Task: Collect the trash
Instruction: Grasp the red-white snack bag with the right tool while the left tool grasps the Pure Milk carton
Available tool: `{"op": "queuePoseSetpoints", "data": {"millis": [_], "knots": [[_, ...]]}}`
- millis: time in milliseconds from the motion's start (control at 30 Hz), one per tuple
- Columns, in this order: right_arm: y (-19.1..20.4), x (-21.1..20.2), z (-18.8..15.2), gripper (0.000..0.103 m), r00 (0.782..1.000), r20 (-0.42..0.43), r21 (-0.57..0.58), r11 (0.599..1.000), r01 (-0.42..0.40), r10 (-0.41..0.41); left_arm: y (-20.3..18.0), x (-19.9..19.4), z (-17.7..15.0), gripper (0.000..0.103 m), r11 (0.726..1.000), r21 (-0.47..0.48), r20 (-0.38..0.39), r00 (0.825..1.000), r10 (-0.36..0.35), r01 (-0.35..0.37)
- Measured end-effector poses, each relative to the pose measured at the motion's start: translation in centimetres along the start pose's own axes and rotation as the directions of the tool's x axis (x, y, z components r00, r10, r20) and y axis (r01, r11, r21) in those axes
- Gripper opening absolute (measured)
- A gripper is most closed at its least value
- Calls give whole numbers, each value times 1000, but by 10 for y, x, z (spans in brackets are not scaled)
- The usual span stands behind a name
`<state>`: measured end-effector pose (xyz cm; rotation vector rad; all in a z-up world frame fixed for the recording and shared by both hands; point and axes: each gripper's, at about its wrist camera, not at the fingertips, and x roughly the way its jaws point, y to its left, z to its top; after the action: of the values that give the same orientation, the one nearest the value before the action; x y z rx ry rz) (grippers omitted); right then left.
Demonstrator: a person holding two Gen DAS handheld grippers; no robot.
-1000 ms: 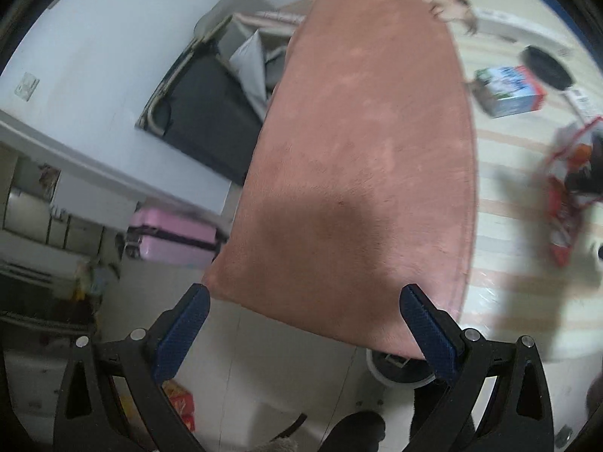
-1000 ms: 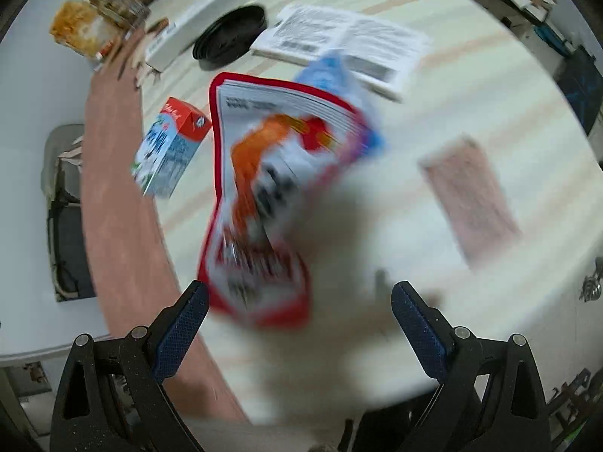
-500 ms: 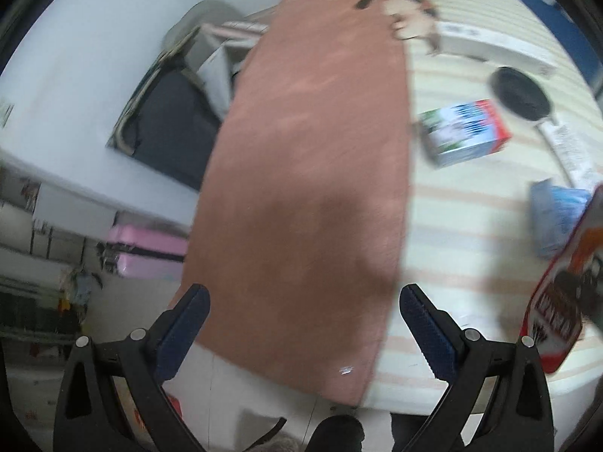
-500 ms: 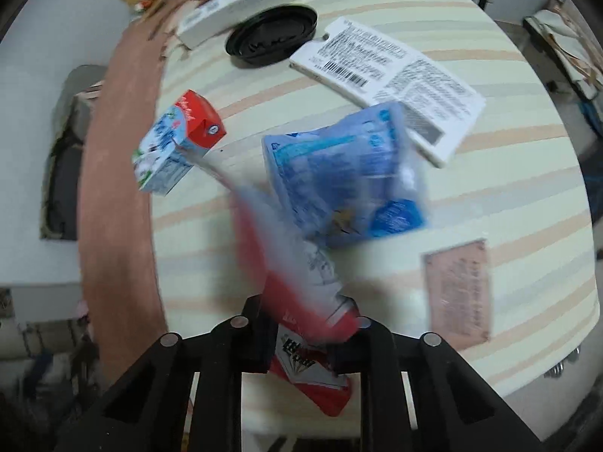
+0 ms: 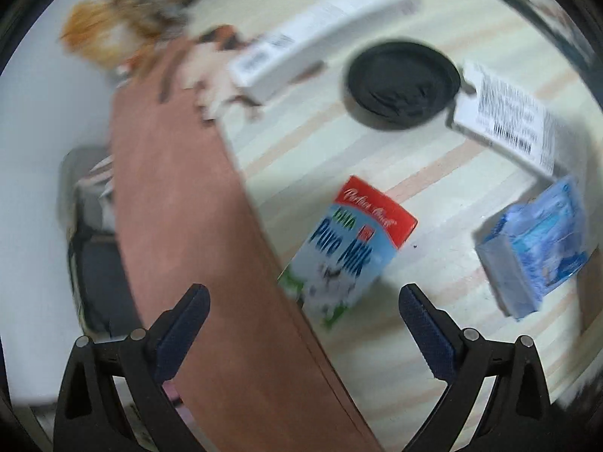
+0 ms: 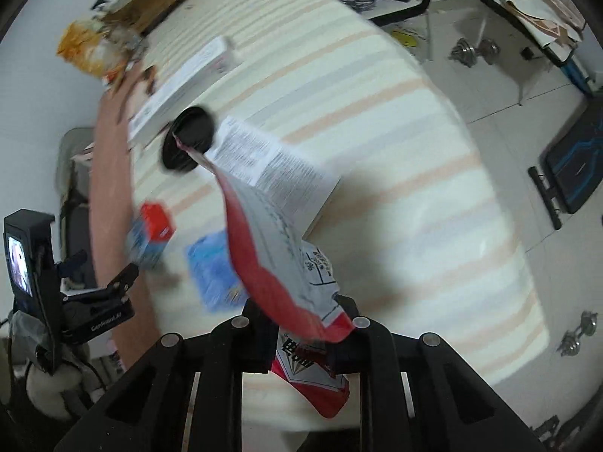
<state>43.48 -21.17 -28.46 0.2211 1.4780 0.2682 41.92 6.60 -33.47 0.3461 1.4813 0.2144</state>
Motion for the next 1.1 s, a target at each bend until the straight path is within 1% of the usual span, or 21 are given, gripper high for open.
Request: {"op": "queuePoseSetpoints", "data": {"millis": [100, 133, 167, 200, 233, 300, 367, 400, 467, 600, 700, 733, 800, 933, 967, 1033, 1067, 1100], "knots": [[-2, 18, 25, 20, 1000, -25, 23, 1000, 15, -15, -3, 14, 10, 102, 997, 67, -26, 999, -45, 46], [-3, 21, 30, 20, 999, -32, 26, 999, 19, -18, -6, 16, 13, 96, 995, 80, -28, 998, -59, 61], [-4, 25, 35, 20, 999, -41, 30, 999, 21, -20, -7, 17, 14, 85, 992, 93, -29, 996, -79, 81], [-5, 28, 38, 20, 999, -45, 34, 999, 23, -22, -9, 21, 16, 61, 990, 98, -40, 994, -100, 104], [-4, 30, 39, 20, 999, -49, 32, 999, 25, -23, -11, 22, 18, 62, 989, 100, -48, 994, -101, 106], [-5, 31, 40, 20, 999, -48, 27, 999, 24, -23, -11, 23, 18, 61, 988, 106, -38, 994, -106, 109], [-4, 31, 41, 20, 999, -45, 22, 1000, 19, -18, -9, 21, 16, 60, 990, 81, -34, 993, -112, 115], [-5, 28, 39, 20, 999, -44, 20, 1000, 16, -15, -7, 18, 12, 59, 990, 58, -31, 992, -126, 127], [-3, 24, 36, 20, 999, -35, 12, 1000, 7, -7, -5, 13, 7, 58, 992, 13, -14, 992, -126, 126], [4, 7, 26, 20, 1000, 11, -30, 1000, 6, -6, 1, -13, -15, 57, 984, -113, 48, 990, -133, 138], [11, -7, 15, 20, 999, 44, -67, 998, -1, 4, 4, -36, -34, 57, 967, -208, 85, 988, -130, 146], [15, -12, 11, 20, 998, 57, -83, 997, -1, 6, 4, -47, -43, 56, 961, -239, 101, 988, -116, 137], [23, -21, 1, 20, 997, 74, -113, 994, -3, 12, 7, -63, -55, 56, 950, -281, 128, 986, -104, 137], [42, -43, -28, 20, 994, 103, -169, 985, -22, 40, 5, -98, -92, 56, 924, -353, 178, 980, -88, 147], [46, -48, -36, 20, 993, 107, -179, 984, -28, 48, 4, -109, -104, 56, 915, -371, 193, 977, -89, 157], [52, -57, -53, 20, 992, 111, -193, 980, -42, 65, 14, -115, -116, 56, 899, -397, 218, 970, -106, 187], [55, -63, -66, 20, 991, 115, -203, 978, -47, 72, 15, -119, -124, 56, 891, -407, 228, 967, -115, 202], [57, -66, -77, 20, 990, 120, -209, 977, -50, 76, 18, -121, -134, 56, 878, -420, 244, 961, -132, 228]]}}
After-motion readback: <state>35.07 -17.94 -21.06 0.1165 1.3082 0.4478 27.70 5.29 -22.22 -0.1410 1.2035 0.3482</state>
